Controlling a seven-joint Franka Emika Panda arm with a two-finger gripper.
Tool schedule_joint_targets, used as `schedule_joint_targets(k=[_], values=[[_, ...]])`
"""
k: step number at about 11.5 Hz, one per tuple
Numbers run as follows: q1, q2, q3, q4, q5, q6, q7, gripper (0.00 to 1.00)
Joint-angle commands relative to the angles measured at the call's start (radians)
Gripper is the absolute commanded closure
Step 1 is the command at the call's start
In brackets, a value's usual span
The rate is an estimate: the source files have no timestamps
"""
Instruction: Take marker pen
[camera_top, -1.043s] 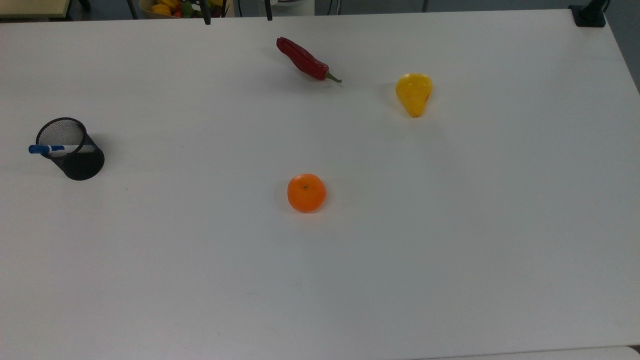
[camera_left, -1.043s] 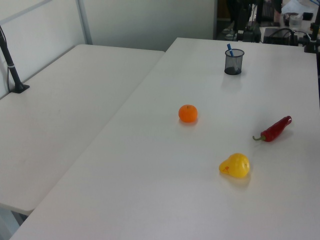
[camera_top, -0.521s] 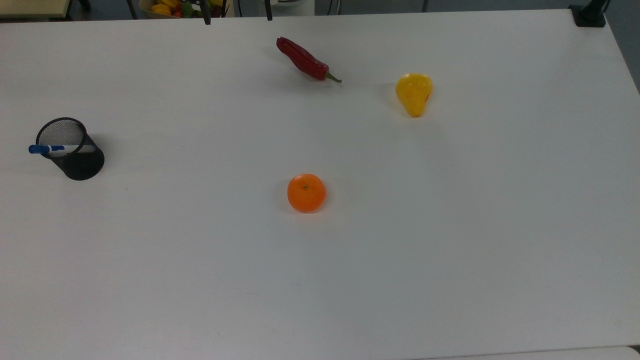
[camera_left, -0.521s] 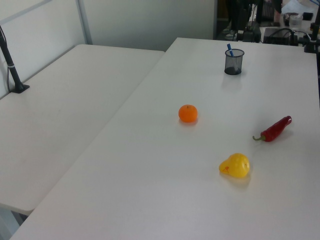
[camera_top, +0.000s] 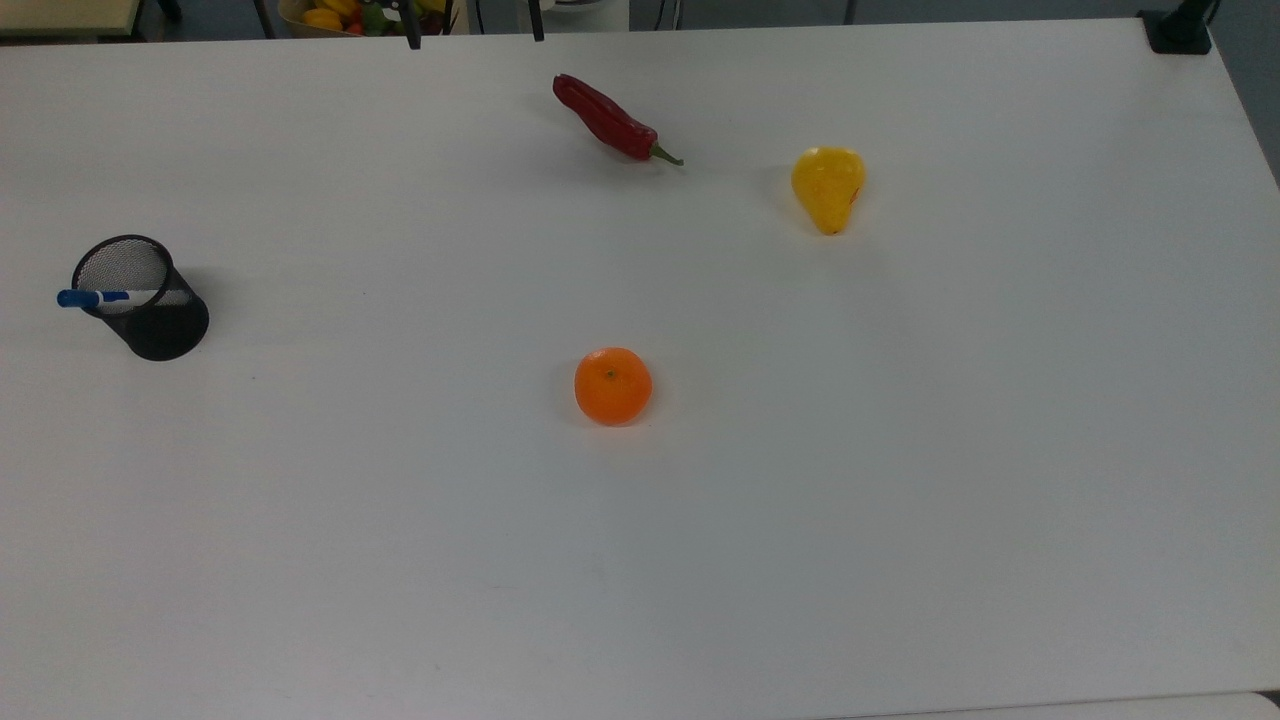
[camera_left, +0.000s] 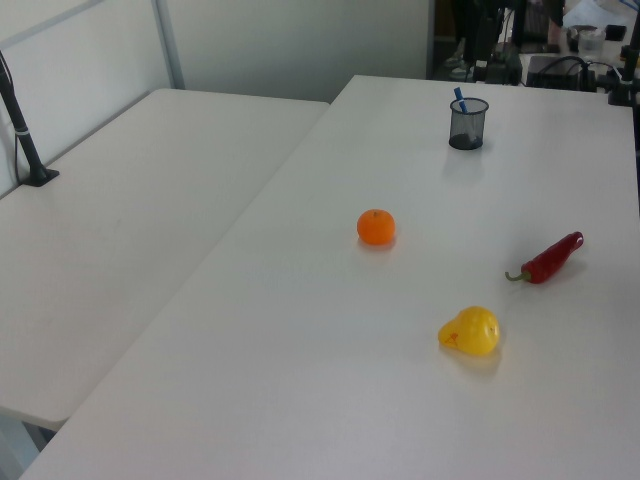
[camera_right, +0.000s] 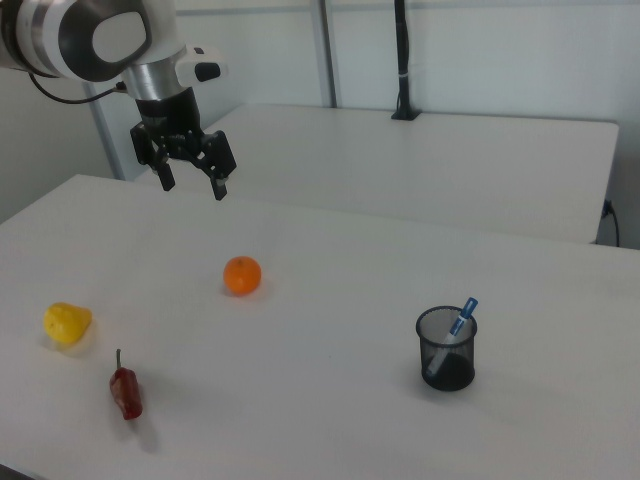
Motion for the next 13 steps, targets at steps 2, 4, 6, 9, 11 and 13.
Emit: schedule_joint_targets(k=[2,4,6,9,11,13], values=[[0.015,-0.026,-0.018,-0.021,0.005,-0.006,-0.023,0.0],[0.01,-0.023,-0.016,-0.019,0.005,-0.006,-0.026,0.0],[0.003,-0.02,-0.012,-0.015,0.005,-0.006,-0.031,0.0],[0.0,-0.003,-0.018,0.004,-0.006,0.009,-0.029,0.0],[-0.029,0.003,-0.023,0.028,-0.012,0.029,-0.023,0.0],[-0.033,0.009,-0.05,0.028,-0.023,0.09,-0.017,0.0]])
